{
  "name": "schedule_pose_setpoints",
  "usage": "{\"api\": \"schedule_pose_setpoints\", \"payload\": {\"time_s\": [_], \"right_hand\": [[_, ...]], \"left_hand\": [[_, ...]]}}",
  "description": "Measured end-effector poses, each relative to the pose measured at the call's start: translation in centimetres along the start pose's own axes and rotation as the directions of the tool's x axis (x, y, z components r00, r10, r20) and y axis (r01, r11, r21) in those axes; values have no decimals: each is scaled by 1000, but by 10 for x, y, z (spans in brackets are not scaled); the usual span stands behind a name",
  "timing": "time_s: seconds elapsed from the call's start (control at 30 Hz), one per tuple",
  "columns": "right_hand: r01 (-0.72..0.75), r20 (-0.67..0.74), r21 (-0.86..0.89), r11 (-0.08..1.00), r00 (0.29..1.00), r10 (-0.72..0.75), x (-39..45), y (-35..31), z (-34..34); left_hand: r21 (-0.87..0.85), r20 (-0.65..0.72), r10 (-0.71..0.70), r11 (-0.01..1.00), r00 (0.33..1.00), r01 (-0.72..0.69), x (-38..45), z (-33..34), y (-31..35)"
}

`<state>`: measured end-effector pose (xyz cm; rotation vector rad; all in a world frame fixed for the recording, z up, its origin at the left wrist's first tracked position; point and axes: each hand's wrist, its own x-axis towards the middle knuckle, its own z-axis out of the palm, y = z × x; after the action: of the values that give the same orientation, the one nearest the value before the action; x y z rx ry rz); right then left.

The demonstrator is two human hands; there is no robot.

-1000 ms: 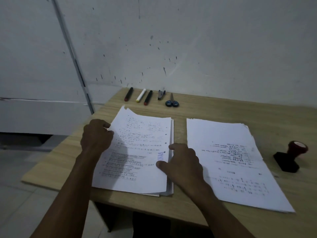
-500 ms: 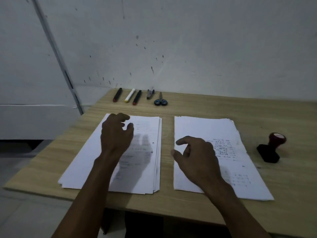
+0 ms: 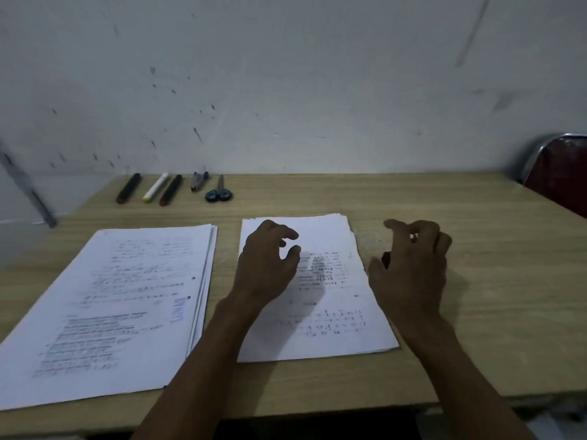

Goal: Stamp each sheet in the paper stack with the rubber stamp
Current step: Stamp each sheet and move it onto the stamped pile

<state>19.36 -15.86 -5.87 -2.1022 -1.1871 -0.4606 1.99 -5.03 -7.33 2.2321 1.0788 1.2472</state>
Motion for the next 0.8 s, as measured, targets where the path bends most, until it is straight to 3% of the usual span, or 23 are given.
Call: {"api": "schedule_pose_setpoints", "payload": {"time_s": [0.17,0.33,0.63,0.8], "right_hand": [[-130,174,-76,989,974,142,20,24,-3],[-164,296,-76,983,938,180,29,32,-4],[-168,288,-13,986,944,164,33,30,-3],[-120,244,194,974,967,70,29,21,-9]], "left_hand": [[-9,47,11,1000,999,-10,4,20,5],[12,49,1,1000,999,-2,6,25,0],[22,57,-22,1000,998,20,11,18,-5],[4,80,-50,999,996,50,9,18,-5]]}}
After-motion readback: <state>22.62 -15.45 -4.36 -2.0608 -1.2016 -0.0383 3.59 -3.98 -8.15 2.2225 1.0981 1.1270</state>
